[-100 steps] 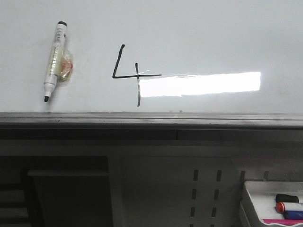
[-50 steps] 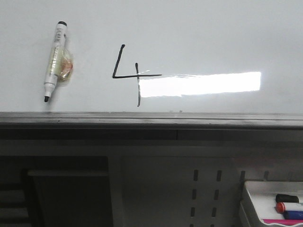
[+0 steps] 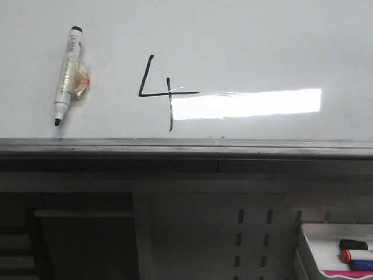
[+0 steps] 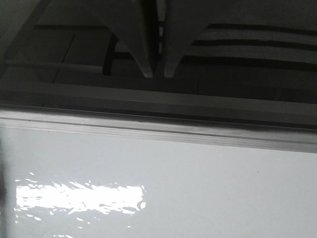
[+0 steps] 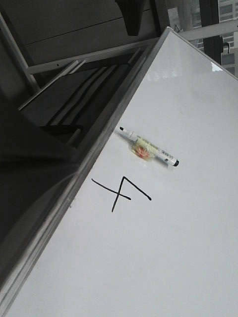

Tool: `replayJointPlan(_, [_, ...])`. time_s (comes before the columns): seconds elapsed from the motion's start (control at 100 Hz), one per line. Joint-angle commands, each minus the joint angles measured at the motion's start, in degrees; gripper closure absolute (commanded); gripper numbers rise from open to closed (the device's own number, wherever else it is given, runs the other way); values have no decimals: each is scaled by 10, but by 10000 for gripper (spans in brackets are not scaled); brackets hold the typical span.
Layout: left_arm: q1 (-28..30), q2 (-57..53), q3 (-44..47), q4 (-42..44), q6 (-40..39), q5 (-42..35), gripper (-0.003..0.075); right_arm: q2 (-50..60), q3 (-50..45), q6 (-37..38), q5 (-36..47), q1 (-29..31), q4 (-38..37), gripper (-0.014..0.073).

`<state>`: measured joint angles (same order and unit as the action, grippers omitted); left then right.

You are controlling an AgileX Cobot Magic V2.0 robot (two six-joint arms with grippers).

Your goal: Write number 4 on whiteboard

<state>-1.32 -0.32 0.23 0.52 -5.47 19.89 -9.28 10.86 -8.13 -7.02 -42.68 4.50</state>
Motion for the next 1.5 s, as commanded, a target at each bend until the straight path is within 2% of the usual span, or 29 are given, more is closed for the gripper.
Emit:
replayJointPlan(0.0, [2,-14,20,-5,-1,-25,741,-5,15,-4,47,3,-5,658])
replayJointPlan(0.15, [2,-14,20,-5,-1,-25,741,-5,15,-4,47,5,-5,658])
replayJointPlan(0.24, [2,-14,20,-5,-1,-25,741,-7,15,-4,47,38,-5,658])
replayJointPlan(0.36, [2,-14,20,-5,-1,-25,741,-12,15,-4,48,132,-5,658])
replayJointPlan(0.57, [2,-14,20,-5,-1,-25,741,-12,12,-1,48,341,-5,658])
replayJointPlan(0.67, [2,-14,20,-5,-1,-25,741,-12,-7,-1,57,412,-5,658])
replayJointPlan(0.76, [2,-14,20,-5,-1,-25,741,-9,-45,-1,66,452,-6,658])
replayJointPlan(0.89, [2,-14,20,-5,-1,-25,741,21,-108,13,65,472,-24,658])
replayJointPlan(0.95, [2,-14,20,-5,-1,-25,741,47,-131,50,62,472,-57,658])
replayJointPlan(0.98, [2,-14,20,-5,-1,-25,741,63,-127,68,10,472,-85,658])
replayJointPlan(1.08, [2,-14,20,-5,-1,-25,741,109,-129,88,-65,472,-104,658])
replayJointPlan(1.2, [2,-14,20,-5,-1,-24,741,107,-129,88,-107,472,-104,658])
replayJointPlan(1.49, [2,-14,20,-5,-1,-24,741,107,-129,88,-107,472,-104,658])
